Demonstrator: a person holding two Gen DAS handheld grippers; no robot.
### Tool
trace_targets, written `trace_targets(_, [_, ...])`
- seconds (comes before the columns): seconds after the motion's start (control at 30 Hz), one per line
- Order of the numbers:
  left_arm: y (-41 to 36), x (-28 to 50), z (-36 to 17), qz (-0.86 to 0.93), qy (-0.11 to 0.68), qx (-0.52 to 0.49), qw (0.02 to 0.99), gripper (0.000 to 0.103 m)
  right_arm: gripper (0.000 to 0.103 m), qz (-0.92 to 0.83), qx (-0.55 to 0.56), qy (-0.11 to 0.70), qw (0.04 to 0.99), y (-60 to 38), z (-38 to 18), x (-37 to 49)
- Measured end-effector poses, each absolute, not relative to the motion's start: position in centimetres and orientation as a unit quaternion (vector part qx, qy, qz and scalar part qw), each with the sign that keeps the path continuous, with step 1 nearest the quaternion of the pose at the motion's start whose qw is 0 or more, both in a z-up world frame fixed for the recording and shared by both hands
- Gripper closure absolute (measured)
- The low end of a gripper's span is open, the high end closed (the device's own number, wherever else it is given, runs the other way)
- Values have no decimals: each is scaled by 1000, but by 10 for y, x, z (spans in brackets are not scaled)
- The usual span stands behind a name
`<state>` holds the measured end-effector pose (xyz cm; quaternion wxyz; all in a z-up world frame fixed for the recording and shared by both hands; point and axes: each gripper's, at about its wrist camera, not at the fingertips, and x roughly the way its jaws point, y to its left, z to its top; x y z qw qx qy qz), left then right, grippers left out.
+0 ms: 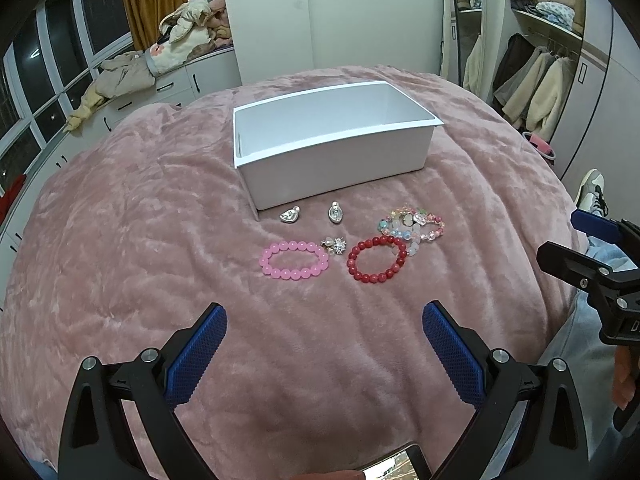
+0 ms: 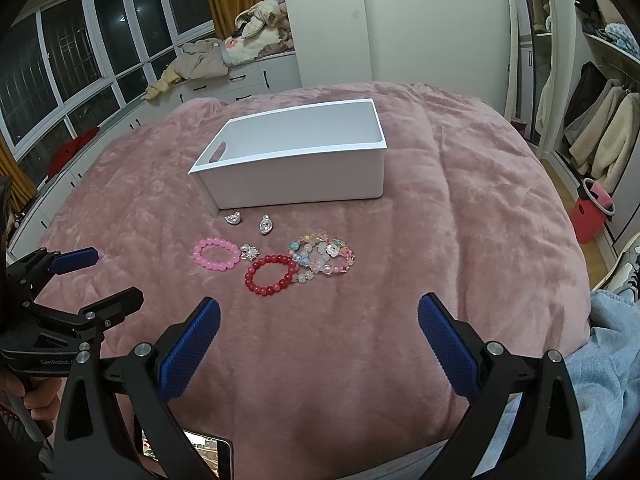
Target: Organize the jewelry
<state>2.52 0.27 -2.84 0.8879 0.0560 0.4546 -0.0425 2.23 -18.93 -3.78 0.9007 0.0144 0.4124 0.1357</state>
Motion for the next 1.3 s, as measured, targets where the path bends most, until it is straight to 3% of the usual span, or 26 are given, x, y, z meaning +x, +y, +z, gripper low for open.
trace_targets(0.53, [20,61,-82,-43,470,22,881,4,7,174,11,430,886,-173,-88,63])
trace_targets(0.6, [24,68,-91,-44,473,9,880,5,14,178,16,444,878,-168,-101,74])
trace_targets(0.77, [34,90,-113,-51,482,-14,874,7,19,182,12,460,869,-155,-121,96])
trace_targets(0.93, [34,109,-132,-53,492,-7,869,22,27,172,24,477,862,-159,-140,122])
trace_targets(1.13, [33,135,-156,-55,507,-9,860,39,45,163,23,502,849,-160,-163,151])
trace_targets(1.27, [35,144,-173,-55,519,-11,853,41,55,158,8,510,846,-158,-174,156])
trace_targets(1.3, [36,145,-176,-57,519,-12,853,41,62,160,10,510,845,-158,-175,155])
